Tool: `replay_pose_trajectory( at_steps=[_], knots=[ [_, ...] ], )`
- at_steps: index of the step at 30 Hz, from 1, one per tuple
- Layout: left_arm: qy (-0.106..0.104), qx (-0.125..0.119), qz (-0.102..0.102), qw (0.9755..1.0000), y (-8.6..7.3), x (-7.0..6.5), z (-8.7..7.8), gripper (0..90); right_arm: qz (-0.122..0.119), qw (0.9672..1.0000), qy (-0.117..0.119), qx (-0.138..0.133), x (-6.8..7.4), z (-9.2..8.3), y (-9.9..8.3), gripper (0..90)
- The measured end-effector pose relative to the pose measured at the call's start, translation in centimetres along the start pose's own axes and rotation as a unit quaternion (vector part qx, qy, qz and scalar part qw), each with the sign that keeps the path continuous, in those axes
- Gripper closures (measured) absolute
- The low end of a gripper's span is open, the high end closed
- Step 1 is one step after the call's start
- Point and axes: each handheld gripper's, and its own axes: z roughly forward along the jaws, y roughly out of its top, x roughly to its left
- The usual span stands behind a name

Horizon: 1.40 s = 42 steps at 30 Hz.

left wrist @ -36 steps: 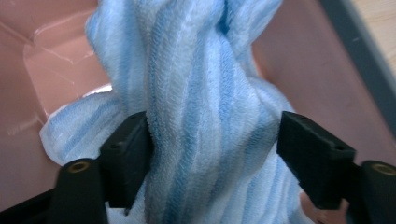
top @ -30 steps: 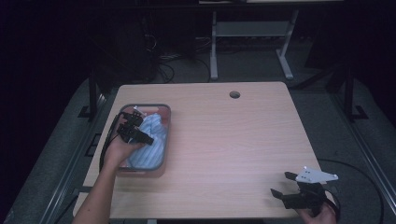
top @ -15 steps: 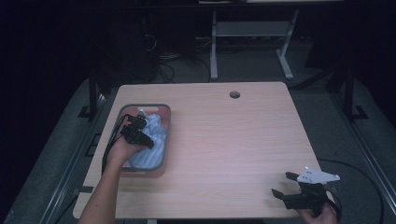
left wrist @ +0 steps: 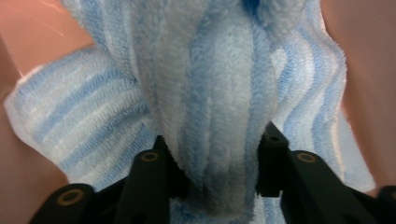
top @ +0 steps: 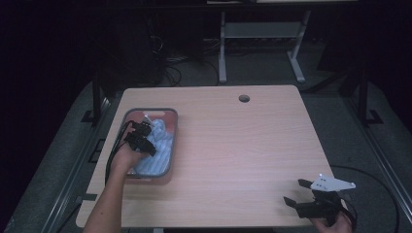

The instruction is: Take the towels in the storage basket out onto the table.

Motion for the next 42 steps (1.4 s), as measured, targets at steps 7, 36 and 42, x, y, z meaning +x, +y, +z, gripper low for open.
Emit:
replay_pose_trajectory(
  at_steps=[7,36,42],
  knots=[
    [-0.034,-0.027,-0.015,0.999,-0.7,0.3,-0.9,69.7,-0.001,1.0,-0.003,-0.003,0.1,-0.1,0.1,14.2],
    [-0.13,-0.182,-0.051,0.9733,-3.8,2.0,-8.4,70.3,-0.01,0.9998,-0.015,-0.01,0.0,-0.2,0.8,14.2],
    [-0.136,-0.187,-0.047,0.9718,-3.6,1.9,-9.1,70.2,-0.007,0.9997,-0.019,-0.012,0.2,-0.1,0.9,14.1]
  ],
)
